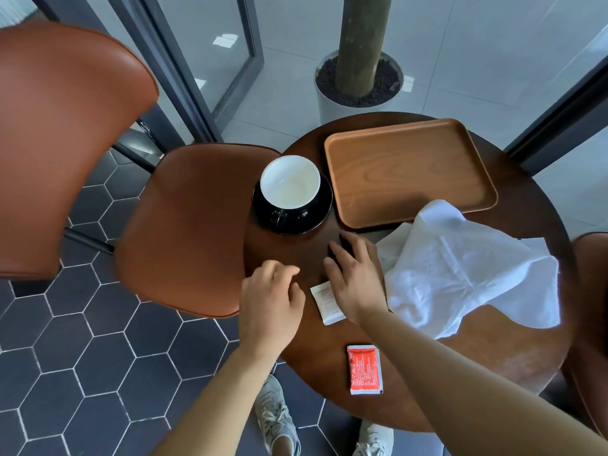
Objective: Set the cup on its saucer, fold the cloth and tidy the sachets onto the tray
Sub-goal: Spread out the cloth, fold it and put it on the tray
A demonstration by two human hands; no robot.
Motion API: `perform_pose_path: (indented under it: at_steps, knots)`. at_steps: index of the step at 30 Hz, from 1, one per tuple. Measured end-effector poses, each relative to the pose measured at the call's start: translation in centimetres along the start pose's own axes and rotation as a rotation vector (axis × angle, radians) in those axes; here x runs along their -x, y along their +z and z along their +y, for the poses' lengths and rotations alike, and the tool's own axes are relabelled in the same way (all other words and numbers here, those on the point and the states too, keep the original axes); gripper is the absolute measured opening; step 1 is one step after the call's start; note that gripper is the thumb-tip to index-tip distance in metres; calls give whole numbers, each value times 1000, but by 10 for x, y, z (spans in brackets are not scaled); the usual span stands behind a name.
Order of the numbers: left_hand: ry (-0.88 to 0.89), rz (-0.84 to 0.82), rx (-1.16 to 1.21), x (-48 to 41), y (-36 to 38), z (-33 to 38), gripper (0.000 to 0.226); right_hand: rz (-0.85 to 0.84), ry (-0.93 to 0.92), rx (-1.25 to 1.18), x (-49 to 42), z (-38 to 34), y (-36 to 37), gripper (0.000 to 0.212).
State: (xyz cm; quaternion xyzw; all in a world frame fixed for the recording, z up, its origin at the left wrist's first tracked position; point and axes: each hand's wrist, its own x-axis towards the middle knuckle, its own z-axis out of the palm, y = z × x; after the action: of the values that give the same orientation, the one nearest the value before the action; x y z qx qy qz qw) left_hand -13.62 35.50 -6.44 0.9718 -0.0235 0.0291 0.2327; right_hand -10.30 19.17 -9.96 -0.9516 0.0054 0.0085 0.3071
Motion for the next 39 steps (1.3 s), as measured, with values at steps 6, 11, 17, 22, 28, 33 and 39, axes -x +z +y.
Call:
perform_pose_path:
  at_steps: [6,11,17,22,28,33,39]
  knots:
    - [-15,-70,86,14,0,32,29,50,81,-330,5,-34,-47,34]
    - [30,-87,194,11,2,64,32,196,54,-440,47,-32,-104,24]
    - [-78,-154,322,0,10,92,32,547,315,-488,96,47,-179,18]
    - [-169,-233,278,-22,16,104,39,571,664,-473,94,110,-207,10]
    - [-252,-315,272,-56,40,116,32,13,914,-405,50,141,-200,30]
    - [-350,-323,341,-71,50,122,24,29,1046,-581,38,146,-189,53]
    - [-277,-450,289,-75,50,122,18,6,1084,-720,34,153,-190,44]
